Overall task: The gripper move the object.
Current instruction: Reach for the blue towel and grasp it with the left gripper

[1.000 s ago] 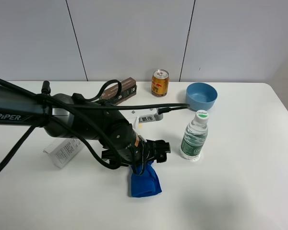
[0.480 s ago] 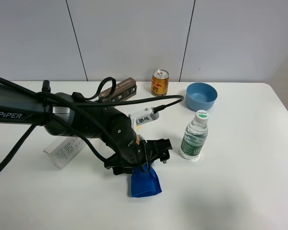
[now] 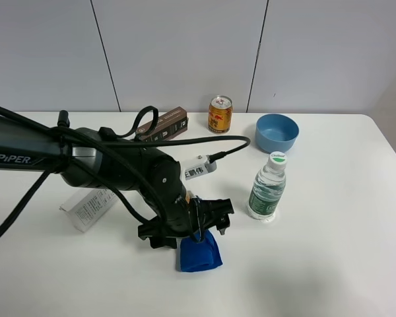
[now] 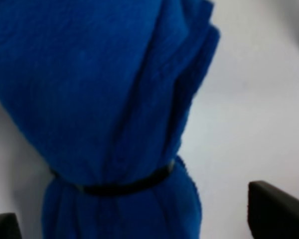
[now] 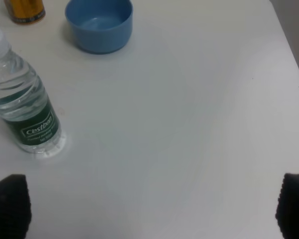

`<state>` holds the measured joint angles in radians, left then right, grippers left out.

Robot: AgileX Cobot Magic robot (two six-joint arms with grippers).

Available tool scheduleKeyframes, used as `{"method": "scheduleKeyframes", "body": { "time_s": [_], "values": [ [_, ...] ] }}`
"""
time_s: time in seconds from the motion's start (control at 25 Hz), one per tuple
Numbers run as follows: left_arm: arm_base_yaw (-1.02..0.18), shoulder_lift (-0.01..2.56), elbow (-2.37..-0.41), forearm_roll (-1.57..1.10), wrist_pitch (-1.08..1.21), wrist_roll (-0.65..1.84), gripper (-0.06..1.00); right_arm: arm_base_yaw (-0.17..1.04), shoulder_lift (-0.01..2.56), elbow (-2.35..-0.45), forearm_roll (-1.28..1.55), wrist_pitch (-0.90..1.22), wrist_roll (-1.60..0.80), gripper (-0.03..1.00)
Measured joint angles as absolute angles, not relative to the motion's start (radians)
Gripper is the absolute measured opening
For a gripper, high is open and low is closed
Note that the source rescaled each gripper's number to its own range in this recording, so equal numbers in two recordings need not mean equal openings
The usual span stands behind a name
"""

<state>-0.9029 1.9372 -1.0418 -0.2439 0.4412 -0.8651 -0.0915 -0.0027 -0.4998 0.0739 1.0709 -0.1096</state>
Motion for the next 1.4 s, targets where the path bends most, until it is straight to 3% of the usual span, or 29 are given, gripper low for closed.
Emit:
{"method": "scheduleKeyframes", "body": {
  "time_s": [0.68,1.12,1.24,1.4],
  "values": [
    [-0.903,1.950,-1.042,-0.238,0.448,-0.803,0.85,-0.091,-0.003,-0.500,0.074,1.071,-0.110,1.00],
    [-0.903,1.960,-1.042,-0.213,0.469,-0.793,0.76,-0.091,-0.003,-0.500,0.074,1.071,-0.110,1.00],
    [-0.903,1.960,-1.042,-0.212,0.469,-0.784,0.67,-0.091,-0.003,-0.500,0.074,1.071,-0.110,1.00],
    [-0.903,1.960,-1.042,-0.212,0.469,-0.782,0.35,-0.091,-0.003,-0.500,0.074,1.071,-0.110,1.00]
  ]
}}
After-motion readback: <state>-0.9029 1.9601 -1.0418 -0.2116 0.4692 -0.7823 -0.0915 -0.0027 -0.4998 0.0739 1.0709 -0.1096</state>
